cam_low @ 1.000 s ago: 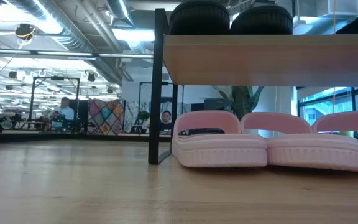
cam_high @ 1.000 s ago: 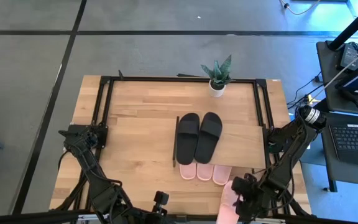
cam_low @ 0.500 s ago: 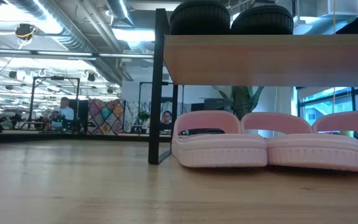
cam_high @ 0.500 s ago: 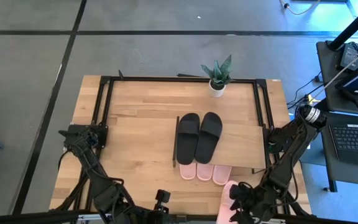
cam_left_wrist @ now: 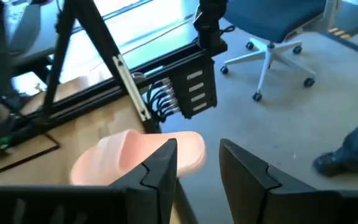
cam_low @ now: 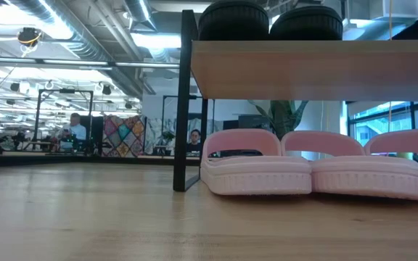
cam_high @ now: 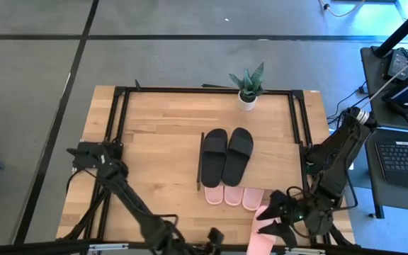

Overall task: Pick and place slides into the shelf
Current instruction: Put the pink slipper under the shelf

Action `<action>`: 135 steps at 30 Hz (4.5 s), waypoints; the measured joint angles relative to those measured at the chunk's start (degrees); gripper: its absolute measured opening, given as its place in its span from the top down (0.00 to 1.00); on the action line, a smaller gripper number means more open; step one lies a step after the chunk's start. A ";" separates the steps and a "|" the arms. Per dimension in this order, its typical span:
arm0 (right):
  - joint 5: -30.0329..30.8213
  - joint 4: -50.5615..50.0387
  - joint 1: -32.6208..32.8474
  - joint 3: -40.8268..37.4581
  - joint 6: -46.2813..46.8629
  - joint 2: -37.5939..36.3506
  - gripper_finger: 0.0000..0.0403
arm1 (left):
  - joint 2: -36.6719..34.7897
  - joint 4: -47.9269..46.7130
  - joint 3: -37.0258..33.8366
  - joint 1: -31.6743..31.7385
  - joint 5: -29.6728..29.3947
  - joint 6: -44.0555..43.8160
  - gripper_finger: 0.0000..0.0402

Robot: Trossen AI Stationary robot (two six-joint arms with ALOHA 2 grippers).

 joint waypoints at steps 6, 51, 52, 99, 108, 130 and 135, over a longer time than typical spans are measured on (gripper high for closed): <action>0.01 -0.19 -0.65 0.00 -1.32 0.11 0.41 | 6.06 11.74 -0.02 2.33 10.73 -0.14 0.72; 0.00 -1.55 -0.58 -0.02 1.84 0.16 0.41 | 22.71 38.27 0.02 3.66 2.96 1.15 0.72; -0.67 -1.51 -0.58 -0.02 1.52 0.15 0.41 | 22.71 38.18 0.02 3.34 2.91 1.22 0.72; -15.47 -44.35 8.38 62.64 5.44 59.25 0.41 | 22.85 28.00 0.07 -2.18 0.26 -7.80 0.72; -15.47 -40.62 7.63 62.62 4.40 59.25 0.41 | 22.85 27.20 0.07 -1.85 2.55 -8.09 0.72; -15.47 -46.58 7.55 62.51 1.43 59.25 0.49 | 17.21 10.11 0.09 -2.34 -6.94 -10.74 0.72; -15.47 -46.57 7.55 62.49 1.43 59.25 0.49 | 16.45 6.93 0.02 -3.72 -10.21 -12.83 0.72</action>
